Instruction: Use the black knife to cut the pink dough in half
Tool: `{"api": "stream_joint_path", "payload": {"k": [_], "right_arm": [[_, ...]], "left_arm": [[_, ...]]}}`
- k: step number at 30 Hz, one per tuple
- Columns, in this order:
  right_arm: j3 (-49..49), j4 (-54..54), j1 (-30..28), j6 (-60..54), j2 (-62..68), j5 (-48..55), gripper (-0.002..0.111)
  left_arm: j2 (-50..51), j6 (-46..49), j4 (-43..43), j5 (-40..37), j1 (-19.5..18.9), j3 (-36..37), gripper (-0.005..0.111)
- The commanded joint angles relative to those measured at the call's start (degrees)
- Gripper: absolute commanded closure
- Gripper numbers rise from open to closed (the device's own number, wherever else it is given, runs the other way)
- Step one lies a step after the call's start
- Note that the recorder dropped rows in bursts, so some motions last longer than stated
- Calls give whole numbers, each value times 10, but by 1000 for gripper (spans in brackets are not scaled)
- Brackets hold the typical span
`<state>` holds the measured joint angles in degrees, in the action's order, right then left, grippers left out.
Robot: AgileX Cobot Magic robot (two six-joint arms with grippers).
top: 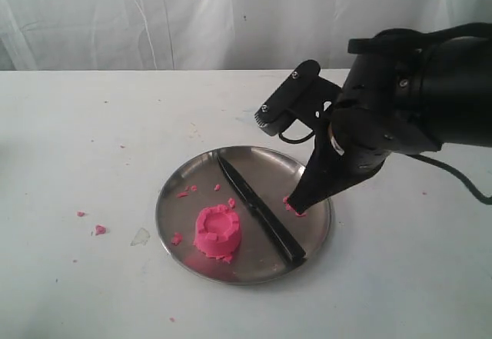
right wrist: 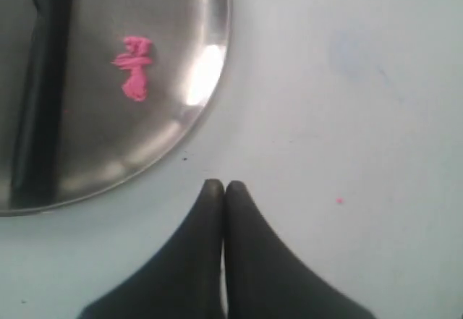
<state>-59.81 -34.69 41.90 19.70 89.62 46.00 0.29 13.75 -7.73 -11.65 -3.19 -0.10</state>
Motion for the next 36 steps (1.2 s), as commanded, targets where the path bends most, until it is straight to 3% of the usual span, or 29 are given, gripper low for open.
{"api": "stream_joint_path", "payload": {"k": [1, 3, 5, 7, 13, 27, 36], "right_arm": [[-1, 137, 3, -94, -1, -54, 99], [-1, 185, 3, -140, 2, -66, 79], [-1, 153, 0, -118, 9, -78, 63], [-1, 136, -14, -63, 21, -92, 62], [-4, 160, -54, -65, 81, -82, 62], [-18, 301, -53, -197, 118, -96, 60], [-21, 301, -53, -200, 140, -110, 57]], "left_arm": [[-3, -2, -3, 0, -2, 1, 107], [-3, -2, -3, 0, -2, 1, 107], [-3, -2, -3, 0, -2, 1, 107], [-3, -2, -3, 0, -2, 1, 107], [-3, -2, -3, 0, -2, 1, 107], [-3, -2, -3, 0, -2, 1, 107], [-3, -2, -3, 0, -2, 1, 107]]}}
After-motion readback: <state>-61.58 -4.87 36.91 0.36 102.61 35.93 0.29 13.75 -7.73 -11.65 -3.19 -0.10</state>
